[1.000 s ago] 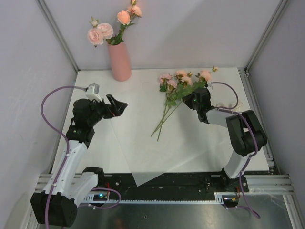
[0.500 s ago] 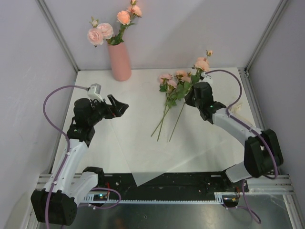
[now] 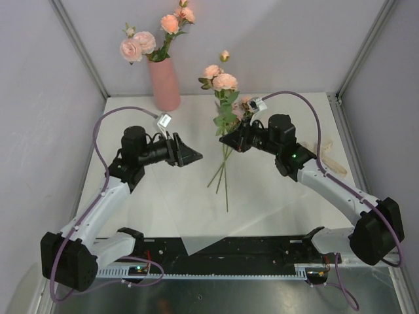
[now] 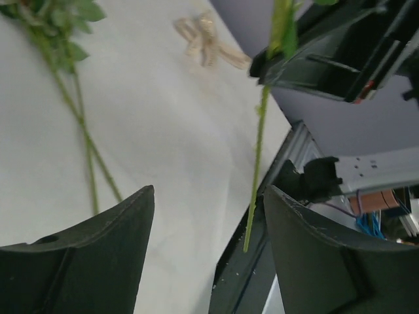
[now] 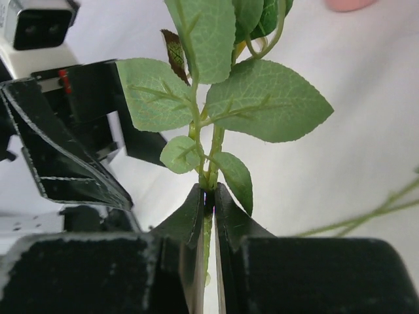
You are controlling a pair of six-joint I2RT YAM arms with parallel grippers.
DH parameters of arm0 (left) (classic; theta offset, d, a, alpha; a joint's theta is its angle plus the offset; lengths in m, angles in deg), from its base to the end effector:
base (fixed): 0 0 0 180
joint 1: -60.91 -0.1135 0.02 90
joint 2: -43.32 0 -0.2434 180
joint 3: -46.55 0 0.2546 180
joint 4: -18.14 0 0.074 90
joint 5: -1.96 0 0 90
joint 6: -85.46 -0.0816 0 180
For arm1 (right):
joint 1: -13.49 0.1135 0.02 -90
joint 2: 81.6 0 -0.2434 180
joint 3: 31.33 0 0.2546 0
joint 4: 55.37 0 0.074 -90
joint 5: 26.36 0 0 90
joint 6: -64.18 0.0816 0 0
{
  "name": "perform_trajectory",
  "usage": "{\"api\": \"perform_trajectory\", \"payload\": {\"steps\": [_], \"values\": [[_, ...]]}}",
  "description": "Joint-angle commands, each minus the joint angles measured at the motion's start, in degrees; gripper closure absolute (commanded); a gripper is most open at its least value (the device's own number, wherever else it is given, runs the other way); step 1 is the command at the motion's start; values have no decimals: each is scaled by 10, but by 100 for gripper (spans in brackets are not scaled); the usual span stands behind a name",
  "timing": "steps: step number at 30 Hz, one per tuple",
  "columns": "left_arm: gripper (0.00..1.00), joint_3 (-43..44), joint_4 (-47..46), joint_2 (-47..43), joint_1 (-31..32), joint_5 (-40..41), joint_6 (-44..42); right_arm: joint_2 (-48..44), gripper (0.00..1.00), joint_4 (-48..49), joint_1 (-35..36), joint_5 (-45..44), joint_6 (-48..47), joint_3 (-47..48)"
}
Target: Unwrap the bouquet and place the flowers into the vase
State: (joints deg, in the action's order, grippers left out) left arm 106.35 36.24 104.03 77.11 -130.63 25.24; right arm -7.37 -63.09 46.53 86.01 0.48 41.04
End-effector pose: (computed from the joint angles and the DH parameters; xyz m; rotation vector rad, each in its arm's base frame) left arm 0.2556 -0.1318 0.2781 0.3053 1.9848 -1.2331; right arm 0.2812 0.2200 0.3146 -0.4130 1.8091 1.0803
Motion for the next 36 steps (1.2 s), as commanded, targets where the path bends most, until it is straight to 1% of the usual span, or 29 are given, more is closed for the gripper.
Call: {"api": "perform_trajectory", "payload": {"steps": [1, 7, 11, 14, 17, 21, 26, 32, 34, 36], "values": [[28, 30, -62, -29, 36, -25, 19, -11, 100, 90, 26, 62, 37, 2], [30, 14, -109, -47, 68, 11, 41, 4, 100, 151, 55, 60, 75, -10], [35, 7, -131, -41, 82, 16, 55, 13, 100, 179, 68, 57, 95, -13], [43, 6, -145, -37, 89, 17, 65, 18, 100, 189, 76, 53, 103, -15], [48, 5, -156, -35, 92, 17, 74, 20, 100, 194, 82, 51, 107, -15], [58, 2, -164, -29, 95, 18, 79, 25, 100, 198, 84, 49, 104, -16], [60, -2, -166, -17, 98, 17, 84, 26, 100, 206, 85, 48, 107, -20], [71, 3, -169, -8, 100, 8, 87, 25, 100, 213, 85, 49, 109, -20], [79, 4, -171, -5, 101, 4, 88, 25, 100, 213, 85, 49, 108, -20], [92, 4, -172, -2, 101, 1, 88, 24, 100, 213, 85, 50, 108, -20]]}}
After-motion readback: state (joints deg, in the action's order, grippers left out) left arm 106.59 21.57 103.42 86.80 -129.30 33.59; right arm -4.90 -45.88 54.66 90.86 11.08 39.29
